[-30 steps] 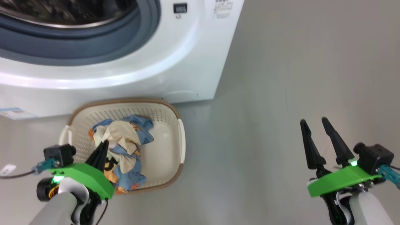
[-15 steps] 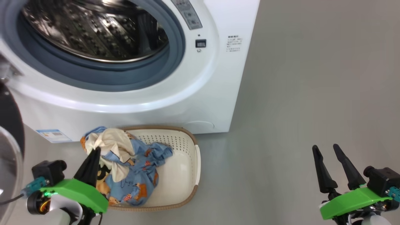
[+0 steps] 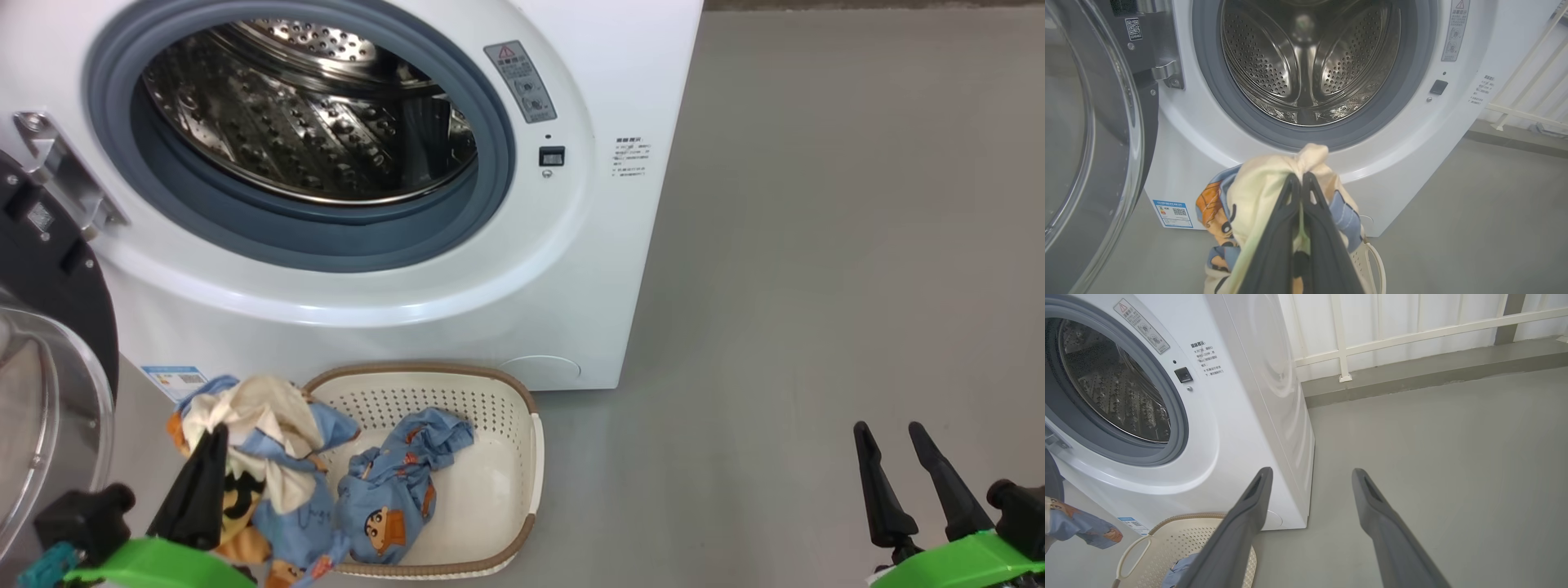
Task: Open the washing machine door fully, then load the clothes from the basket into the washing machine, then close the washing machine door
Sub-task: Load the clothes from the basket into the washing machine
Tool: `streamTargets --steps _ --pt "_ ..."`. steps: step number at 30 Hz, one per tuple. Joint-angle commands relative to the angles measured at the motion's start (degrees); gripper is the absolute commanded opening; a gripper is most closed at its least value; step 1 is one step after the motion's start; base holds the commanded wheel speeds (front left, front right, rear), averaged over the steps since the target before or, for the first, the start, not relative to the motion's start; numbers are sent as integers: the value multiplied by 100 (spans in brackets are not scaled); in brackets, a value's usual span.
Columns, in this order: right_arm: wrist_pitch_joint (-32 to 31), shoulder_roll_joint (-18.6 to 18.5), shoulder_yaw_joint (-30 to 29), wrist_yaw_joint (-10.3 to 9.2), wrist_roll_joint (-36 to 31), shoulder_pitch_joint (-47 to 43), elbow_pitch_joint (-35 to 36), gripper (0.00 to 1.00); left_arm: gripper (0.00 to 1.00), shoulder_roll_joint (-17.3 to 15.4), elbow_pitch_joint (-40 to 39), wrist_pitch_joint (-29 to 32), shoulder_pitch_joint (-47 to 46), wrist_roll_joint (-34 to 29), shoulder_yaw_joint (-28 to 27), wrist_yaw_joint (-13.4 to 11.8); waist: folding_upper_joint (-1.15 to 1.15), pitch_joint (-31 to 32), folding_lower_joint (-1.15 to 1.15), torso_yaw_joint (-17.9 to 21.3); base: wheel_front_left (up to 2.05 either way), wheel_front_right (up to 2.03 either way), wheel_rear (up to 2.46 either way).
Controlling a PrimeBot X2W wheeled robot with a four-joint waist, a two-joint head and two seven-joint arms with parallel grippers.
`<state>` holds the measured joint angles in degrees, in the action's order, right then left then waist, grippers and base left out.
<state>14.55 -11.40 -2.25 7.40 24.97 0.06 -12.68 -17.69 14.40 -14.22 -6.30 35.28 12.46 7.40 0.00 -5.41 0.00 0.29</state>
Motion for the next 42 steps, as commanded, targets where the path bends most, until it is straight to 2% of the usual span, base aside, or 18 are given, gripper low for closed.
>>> streamTargets --steps 1,11,21,30,36,42 --pt "45 -119 90 9 32 -34 150 100 0 -143 -209 -78 -54 -82 -290 9 0 34 0 -26 0 0 0" --pt "45 -93 -51 9 24 -162 222 100 0 76 -865 -78 573 -373 -846 9 0 29 0 -49 0 0 0" --pt "45 -7 -24 9 -10 23 284 100 0 142 -913 -78 318 -351 -885 9 0 -282 0 19 0 0 0" --pt "45 161 40 9 -68 347 329 100 0 28 -681 -78 -850 -169 -864 9 0 -821 0 206 0 0 0" --pt "45 289 127 9 -107 586 337 100 0 -191 -373 -78 -1925 -128 -791 9 0 -1182 0 407 0 0 0" --pt "45 374 254 9 -126 794 345 100 0 -439 261 -78 -2967 -37 -570 9 0 -1462 0 639 0 0 0"
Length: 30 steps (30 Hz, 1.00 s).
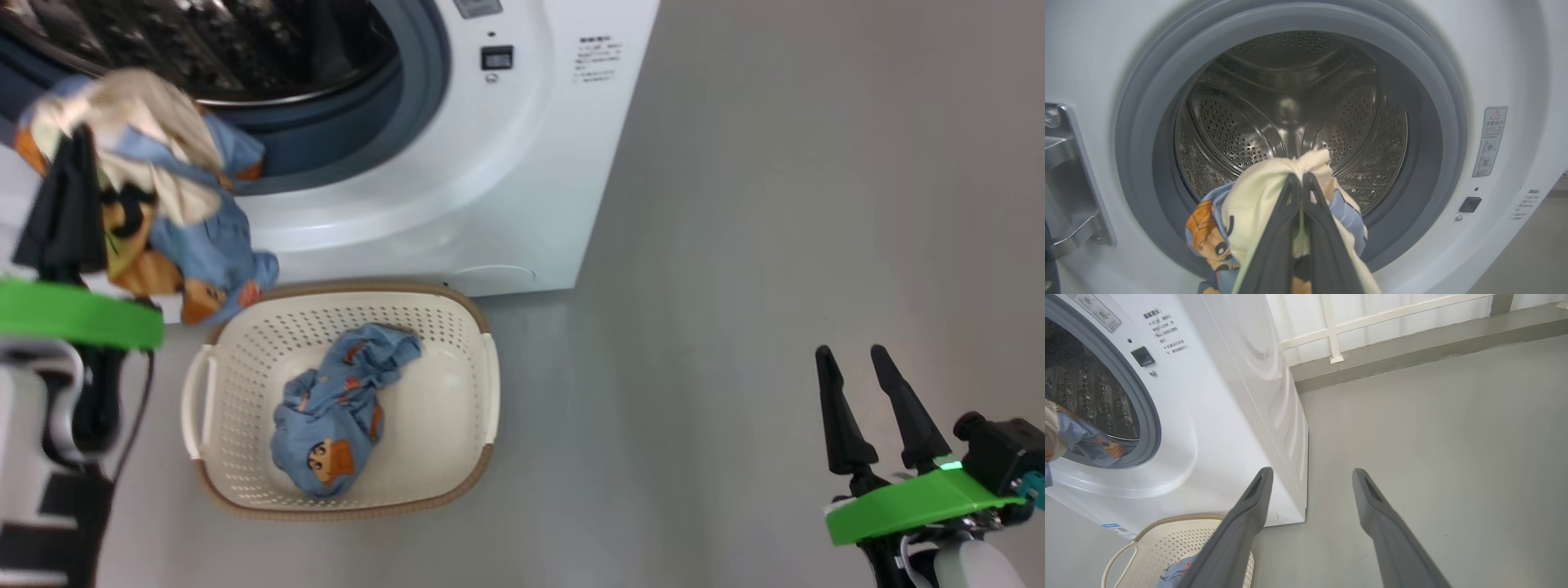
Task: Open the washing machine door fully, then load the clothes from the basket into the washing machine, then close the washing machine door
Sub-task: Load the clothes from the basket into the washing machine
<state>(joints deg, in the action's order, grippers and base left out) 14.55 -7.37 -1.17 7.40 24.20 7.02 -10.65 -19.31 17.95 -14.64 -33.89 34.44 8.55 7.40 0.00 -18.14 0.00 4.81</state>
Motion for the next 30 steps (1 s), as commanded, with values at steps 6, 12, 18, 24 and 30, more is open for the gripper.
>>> streamTargets --steps 6,12,18,24,30 --pt "45 44 230 9 -55 244 162 100 0 -451 609 -36 -969 126 92 9 0 -412 0 405 0 0 0" --pt "45 131 334 9 -60 383 193 100 0 -614 1530 -36 -1757 233 416 9 0 -670 0 668 0 0 0" --pt "45 206 512 9 -63 491 205 100 0 -763 2481 -36 -2402 450 797 9 0 -877 0 909 0 0 0" --pt "45 244 590 9 -62 596 254 100 0 -901 3217 -36 -2989 597 1236 9 0 -1087 0 1075 0 0 0" --pt "45 267 630 9 -73 676 296 100 0 -1004 3550 -36 -3456 619 1440 9 0 -1239 0 1164 0 0 0"
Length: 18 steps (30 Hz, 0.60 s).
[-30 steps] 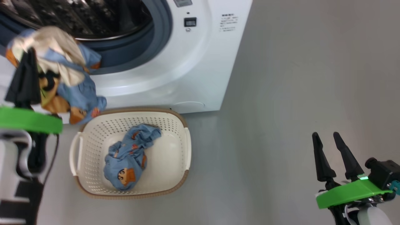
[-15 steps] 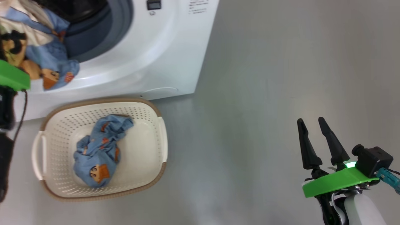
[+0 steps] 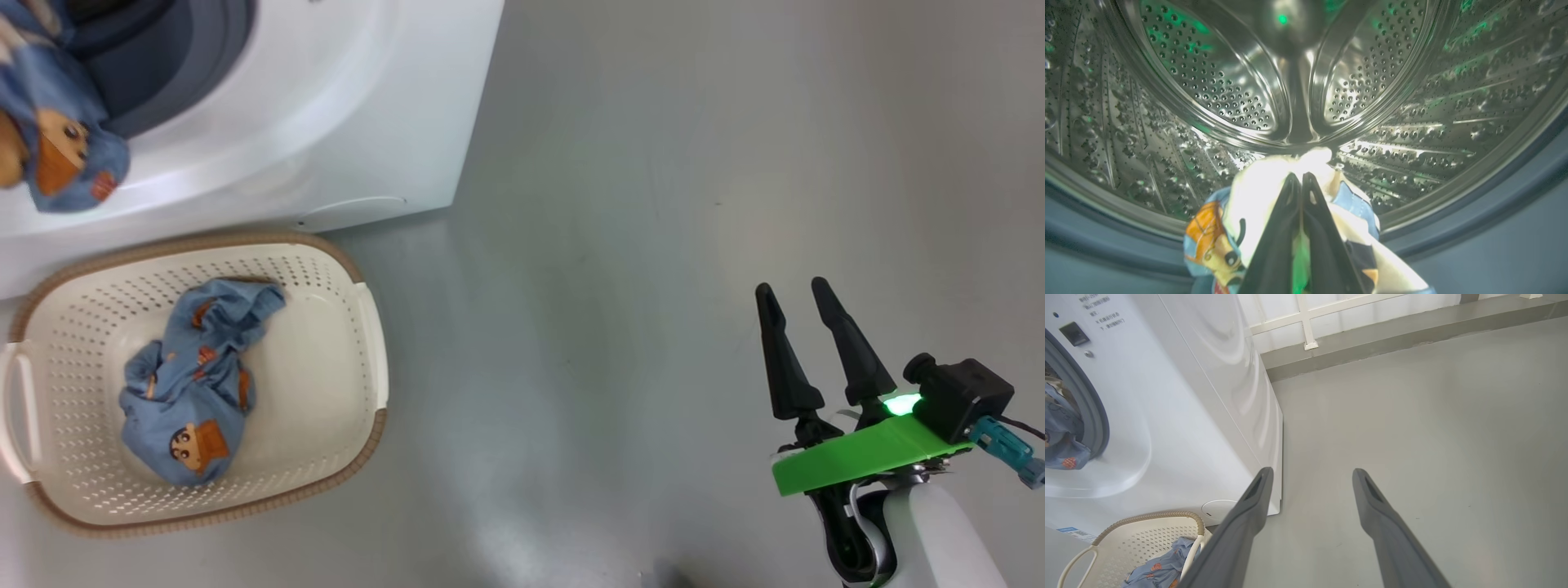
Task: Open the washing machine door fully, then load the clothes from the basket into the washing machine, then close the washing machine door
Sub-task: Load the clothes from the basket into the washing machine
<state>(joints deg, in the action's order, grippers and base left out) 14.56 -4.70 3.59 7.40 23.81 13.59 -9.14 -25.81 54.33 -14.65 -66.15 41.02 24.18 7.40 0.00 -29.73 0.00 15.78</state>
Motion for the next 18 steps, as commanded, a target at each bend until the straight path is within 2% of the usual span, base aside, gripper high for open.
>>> streamTargets --steps 1,7,10,11,12,13,18 --pt "44 6 167 9 -37 31 151 100 0 -381 -119 -35 -304 -90 -182 9 0 -103 0 81 0 0 0" --pt "44 41 233 9 -37 119 183 100 0 -508 -734 -35 -521 -733 -877 -17 0 -236 0 159 0 0 0" --pt "44 60 266 9 -28 144 190 100 0 -430 -933 -35 -375 -1044 -1315 -16 0 -261 0 205 0 0 0" --pt "44 65 274 9 -24 146 192 100 23 -401 -876 -35 -313 -1160 -1335 -12 0 -267 0 215 0 0 0" --pt "44 70 281 9 -20 148 193 100 83 -381 -850 -35 -272 -1272 -1357 -9 0 -272 0 225 0 0 0" --pt "44 75 283 9 -17 148 195 100 100 -337 -810 -35 -238 -1308 -1431 -6 0 -276 0 231 0 0 0" --pt "44 94 257 9 -12 156 209 100 100 -216 -771 -35 -164 -1535 -1671 5 0 -317 0 231 0 0 0"
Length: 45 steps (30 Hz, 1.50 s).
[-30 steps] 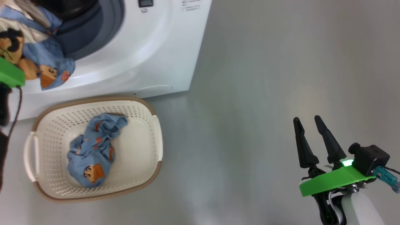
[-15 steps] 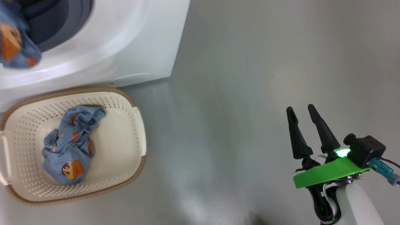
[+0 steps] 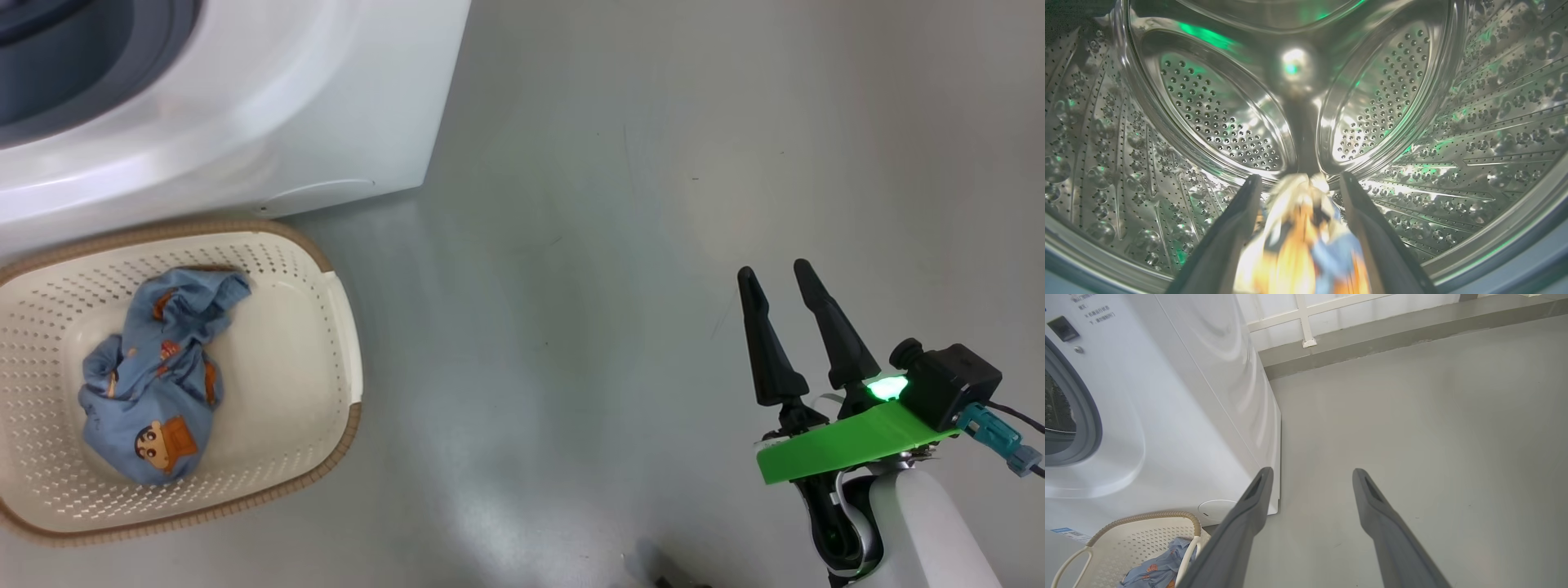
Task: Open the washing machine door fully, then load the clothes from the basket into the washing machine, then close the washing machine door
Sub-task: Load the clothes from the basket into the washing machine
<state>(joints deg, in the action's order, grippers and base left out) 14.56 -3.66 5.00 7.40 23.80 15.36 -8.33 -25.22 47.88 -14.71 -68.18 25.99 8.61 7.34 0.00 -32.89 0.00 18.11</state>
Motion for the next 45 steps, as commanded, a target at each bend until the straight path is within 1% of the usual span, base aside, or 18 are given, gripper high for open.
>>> streamTargets --steps 1,12,19,24,30,38,45 --pt "44 -6 108 9 -13 -20 128 100 100 -247 -137 -29 60 -53 -138 11 0 -1 0 -8 0 0 0" --pt "44 -12 71 9 -48 -7 119 100 100 -2 -380 -29 510 -12 -350 13 0 102 0 -149 0 0 0" --pt "44 -100 6 9 -70 -7 98 100 100 292 -799 -29 1134 2 -518 14 0 335 0 -343 0 0 0" --pt "44 -191 -34 9 -73 -54 53 100 100 478 -1162 -29 1762 19 -618 14 0 603 0 -502 0 0 0" --pt "44 -334 -83 9 -56 -189 -37 100 100 672 -1505 -29 2512 -79 -559 14 0 975 0 -737 0 0 0" --pt "44 -534 -188 9 -9 -489 -165 100 100 1033 -1829 -29 3394 -58 -774 14 0 1539 0 -1084 0 0 0" --pt "44 -644 -213 9 40 -757 -249 100 100 1123 -2087 -29 4094 -144 -717 14 0 1933 0 -1252 0 0 0"
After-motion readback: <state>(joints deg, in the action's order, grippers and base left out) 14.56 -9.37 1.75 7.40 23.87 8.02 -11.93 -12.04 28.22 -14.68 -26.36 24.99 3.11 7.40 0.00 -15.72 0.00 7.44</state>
